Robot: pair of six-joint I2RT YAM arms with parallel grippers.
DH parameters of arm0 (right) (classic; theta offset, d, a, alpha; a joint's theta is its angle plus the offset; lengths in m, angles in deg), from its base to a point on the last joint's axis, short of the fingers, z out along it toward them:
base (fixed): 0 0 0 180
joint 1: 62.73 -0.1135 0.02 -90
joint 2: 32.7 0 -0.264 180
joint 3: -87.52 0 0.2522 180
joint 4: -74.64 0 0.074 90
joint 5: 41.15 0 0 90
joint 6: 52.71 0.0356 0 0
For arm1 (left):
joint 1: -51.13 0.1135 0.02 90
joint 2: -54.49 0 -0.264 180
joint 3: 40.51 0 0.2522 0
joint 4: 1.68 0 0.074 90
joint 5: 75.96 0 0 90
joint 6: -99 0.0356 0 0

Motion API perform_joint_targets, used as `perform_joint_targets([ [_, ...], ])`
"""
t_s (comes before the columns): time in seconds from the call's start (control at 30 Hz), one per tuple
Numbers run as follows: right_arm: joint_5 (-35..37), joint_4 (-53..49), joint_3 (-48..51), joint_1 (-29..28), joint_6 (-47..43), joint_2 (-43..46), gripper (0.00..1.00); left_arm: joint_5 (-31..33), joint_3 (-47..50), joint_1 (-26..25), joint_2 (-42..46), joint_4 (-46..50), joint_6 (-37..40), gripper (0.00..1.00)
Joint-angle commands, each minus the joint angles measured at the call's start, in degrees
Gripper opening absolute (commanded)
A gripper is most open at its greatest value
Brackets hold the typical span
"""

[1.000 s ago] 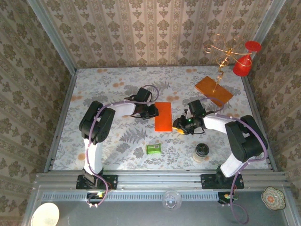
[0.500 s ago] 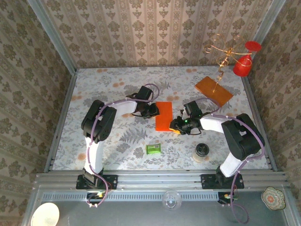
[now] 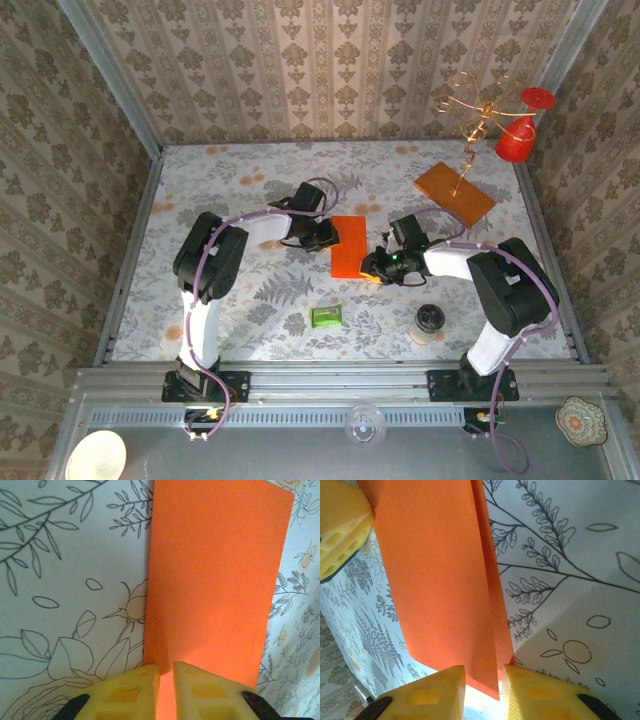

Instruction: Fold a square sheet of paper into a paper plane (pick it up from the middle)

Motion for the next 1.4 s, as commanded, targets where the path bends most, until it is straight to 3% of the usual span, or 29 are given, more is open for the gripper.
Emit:
perform_joint_targets([
  [0.0,0.85,3.03,0.35,-0.31,0.89,-0.19,0.26,0.20,0.33,-0.44,-2.13,4.37,-0.64,0.18],
  [0.33,1.55,0.80,-0.94,0.79,2.03,-0.33,0.21,-0.65,-2.79,-0.44,-1.09,5.52,0.82,0.18],
  [0.77,1.96,-2.84,-0.32,1.64,0.23,1.27,0.06,-3.91,-6.52,0.83,-0.95,3.68,3.85,0.18],
  [1.37,-2.19,2.30,0.71,1.72,-1.62,2.66,0.03,-1.15,-7.67,1.69,-6.52,6.90,4.19,0.08],
])
